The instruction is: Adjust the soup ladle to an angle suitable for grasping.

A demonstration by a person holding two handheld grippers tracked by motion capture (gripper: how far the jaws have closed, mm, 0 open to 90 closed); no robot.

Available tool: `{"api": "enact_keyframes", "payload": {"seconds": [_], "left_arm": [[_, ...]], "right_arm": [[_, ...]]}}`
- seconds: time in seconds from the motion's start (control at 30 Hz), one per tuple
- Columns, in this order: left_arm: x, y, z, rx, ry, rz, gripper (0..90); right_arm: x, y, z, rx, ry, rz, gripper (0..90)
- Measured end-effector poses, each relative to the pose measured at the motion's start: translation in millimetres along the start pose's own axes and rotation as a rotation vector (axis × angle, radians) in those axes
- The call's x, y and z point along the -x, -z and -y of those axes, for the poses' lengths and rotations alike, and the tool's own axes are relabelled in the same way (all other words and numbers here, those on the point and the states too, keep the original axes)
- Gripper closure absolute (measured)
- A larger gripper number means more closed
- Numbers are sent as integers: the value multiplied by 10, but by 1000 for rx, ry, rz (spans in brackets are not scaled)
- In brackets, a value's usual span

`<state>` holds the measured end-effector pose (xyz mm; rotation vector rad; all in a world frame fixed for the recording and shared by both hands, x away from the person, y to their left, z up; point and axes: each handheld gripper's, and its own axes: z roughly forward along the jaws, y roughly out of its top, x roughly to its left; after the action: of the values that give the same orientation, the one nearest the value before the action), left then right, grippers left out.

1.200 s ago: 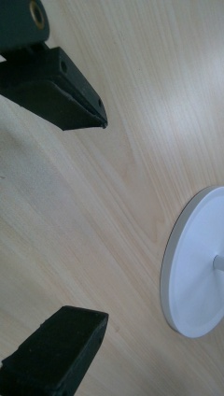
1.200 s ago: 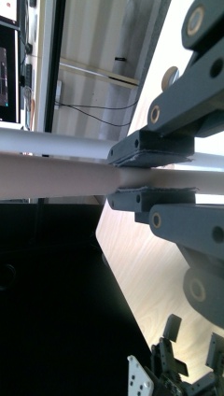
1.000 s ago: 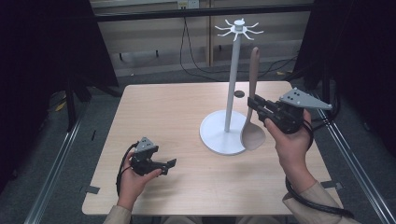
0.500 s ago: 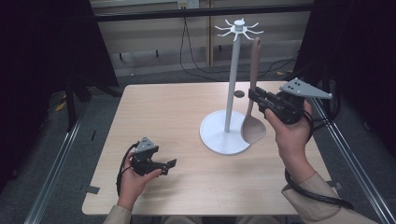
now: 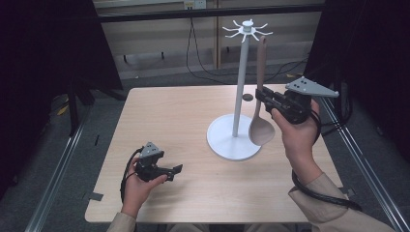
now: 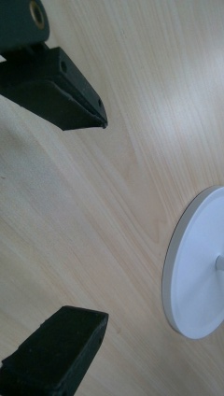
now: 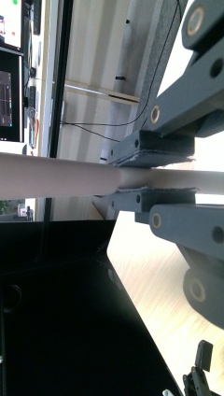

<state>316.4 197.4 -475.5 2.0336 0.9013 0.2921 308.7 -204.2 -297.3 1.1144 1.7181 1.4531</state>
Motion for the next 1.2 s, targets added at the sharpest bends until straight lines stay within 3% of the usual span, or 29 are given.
{"api": "enact_keyframes", "payload": {"seconds": [1.2], "left_arm": [[-24,12,2,6,5,4,63]], "right_arm": [[-27,-231,15,-12,-22,-1,785]]}}
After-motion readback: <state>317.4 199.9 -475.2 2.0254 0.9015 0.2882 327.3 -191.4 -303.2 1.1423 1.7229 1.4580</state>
